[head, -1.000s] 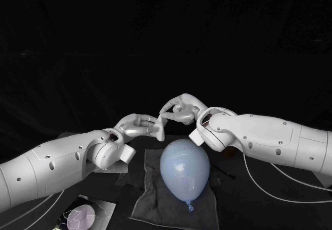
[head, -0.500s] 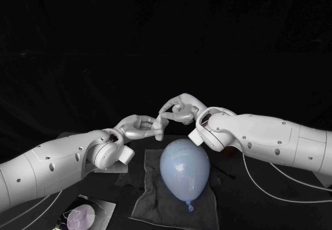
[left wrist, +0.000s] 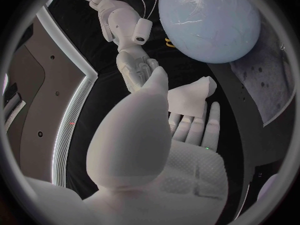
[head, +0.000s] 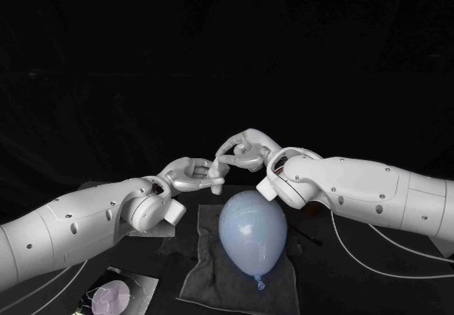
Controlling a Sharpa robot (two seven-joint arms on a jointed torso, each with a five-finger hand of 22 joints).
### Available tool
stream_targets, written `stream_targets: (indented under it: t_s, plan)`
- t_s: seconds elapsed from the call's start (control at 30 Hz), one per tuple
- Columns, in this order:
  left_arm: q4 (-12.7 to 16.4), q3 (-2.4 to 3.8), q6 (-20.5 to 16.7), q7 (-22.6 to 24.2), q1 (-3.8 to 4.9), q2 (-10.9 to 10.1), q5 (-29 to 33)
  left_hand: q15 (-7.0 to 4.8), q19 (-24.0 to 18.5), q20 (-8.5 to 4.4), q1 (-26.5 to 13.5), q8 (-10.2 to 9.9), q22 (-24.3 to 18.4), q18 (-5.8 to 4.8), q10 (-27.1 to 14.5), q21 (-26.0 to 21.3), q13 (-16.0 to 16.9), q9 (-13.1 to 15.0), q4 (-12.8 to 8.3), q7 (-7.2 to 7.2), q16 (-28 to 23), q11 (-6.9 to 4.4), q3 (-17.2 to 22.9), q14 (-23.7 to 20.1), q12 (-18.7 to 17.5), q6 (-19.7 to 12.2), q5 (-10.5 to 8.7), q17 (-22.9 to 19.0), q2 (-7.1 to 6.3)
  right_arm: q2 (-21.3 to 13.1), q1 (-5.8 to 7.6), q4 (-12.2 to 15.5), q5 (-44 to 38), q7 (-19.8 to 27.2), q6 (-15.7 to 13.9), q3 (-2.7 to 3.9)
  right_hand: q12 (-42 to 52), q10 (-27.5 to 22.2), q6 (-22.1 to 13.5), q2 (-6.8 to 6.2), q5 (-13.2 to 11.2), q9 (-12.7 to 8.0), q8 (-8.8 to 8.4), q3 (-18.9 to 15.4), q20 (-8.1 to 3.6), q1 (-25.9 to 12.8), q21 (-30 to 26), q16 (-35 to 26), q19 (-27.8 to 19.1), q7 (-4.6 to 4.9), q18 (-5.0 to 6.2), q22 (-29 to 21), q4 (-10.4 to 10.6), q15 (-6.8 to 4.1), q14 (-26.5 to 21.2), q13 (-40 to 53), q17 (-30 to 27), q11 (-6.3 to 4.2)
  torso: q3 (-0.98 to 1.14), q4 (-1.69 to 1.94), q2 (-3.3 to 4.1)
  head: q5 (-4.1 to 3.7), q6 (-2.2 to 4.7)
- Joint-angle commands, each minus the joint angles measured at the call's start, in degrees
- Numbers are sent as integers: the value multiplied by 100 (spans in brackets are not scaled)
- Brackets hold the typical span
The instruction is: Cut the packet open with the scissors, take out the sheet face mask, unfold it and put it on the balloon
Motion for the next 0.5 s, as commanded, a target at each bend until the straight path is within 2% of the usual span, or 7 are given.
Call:
stream_targets:
  t_s: [0.03,0.1,0.17,0.2,0.27,0.37,0.5]
  plan:
    - [-16,6,-196,113,7,36,76,-123,273,1,43,93,13,205,823,64,62,-16,-38,663,215,-104,196,673,143,293,22,123,219,16,-1,19,-84,22,45,6,15,143,36,49,40,499,66,36,-14,-6,20,20,635,4,-36,1508,11,-29,619,689,1506,-36,-2,3,1,-4,2]
    - [-20,6,-234,116,7,46,82,-205,613,4,81,103,32,275,1109,128,49,-62,-58,623,304,-193,314,895,183,546,2,164,287,26,-1,14,-90,20,45,6,15,143,36,49,40,499,66,36,-14,-6,20,20,635,4,-36,1508,11,-29,619,689,1506,-36,-2,1,1,-6,2]
    - [-23,6,-284,110,7,58,87,-249,979,0,128,85,64,323,1245,206,42,-96,-75,585,347,-225,400,1006,197,682,-4,187,331,40,-1,6,-94,19,44,6,15,143,36,49,40,499,66,36,-14,-6,20,20,635,4,-36,1508,11,-29,619,689,1506,-36,-3,2,1,-6,0]
    - [-24,6,-307,104,7,63,88,-292,1130,-7,195,76,79,389,1380,260,39,-128,-83,543,391,-268,518,1117,211,860,1,210,392,47,-1,1,-97,18,42,6,15,143,36,49,40,499,66,36,-14,-6,20,20,635,4,-36,1508,11,-29,619,689,1506,-36,-2,4,1,-6,-3]
    - [-25,6,-367,79,7,73,87,-376,1424,-13,262,-64,100,543,1594,377,12,-260,-33,456,449,-351,841,1307,163,1242,1,248,428,59,-2,-9,-104,20,35,6,15,143,36,49,40,499,66,36,-14,-6,20,20,635,4,-36,1508,11,-29,619,689,1506,-36,-1,6,0,-4,-3]
    - [-30,6,-476,29,7,87,86,-420,1617,-53,188,-218,92,561,1767,433,10,-393,-27,409,465,-397,1271,1436,71,1635,-2,272,468,76,-4,-26,-109,22,27,6,1,137,34,49,40,502,68,40,-13,-9,20,20,635,4,-36,1508,9,-28,619,680,1506,-35,-2,5,-2,-8,-2]
    - [-43,6,-573,-42,8,101,83,-514,1911,-191,88,-337,112,556,2117,558,6,-493,-53,328,523,-494,1860,1685,10,2062,-8,330,403,101,-5,-60,-112,19,25,6,1,137,34,49,40,502,68,40,-13,-9,20,20,635,4,-36,1508,9,-28,619,680,1506,-35,-2,1,-1,-9,-5]
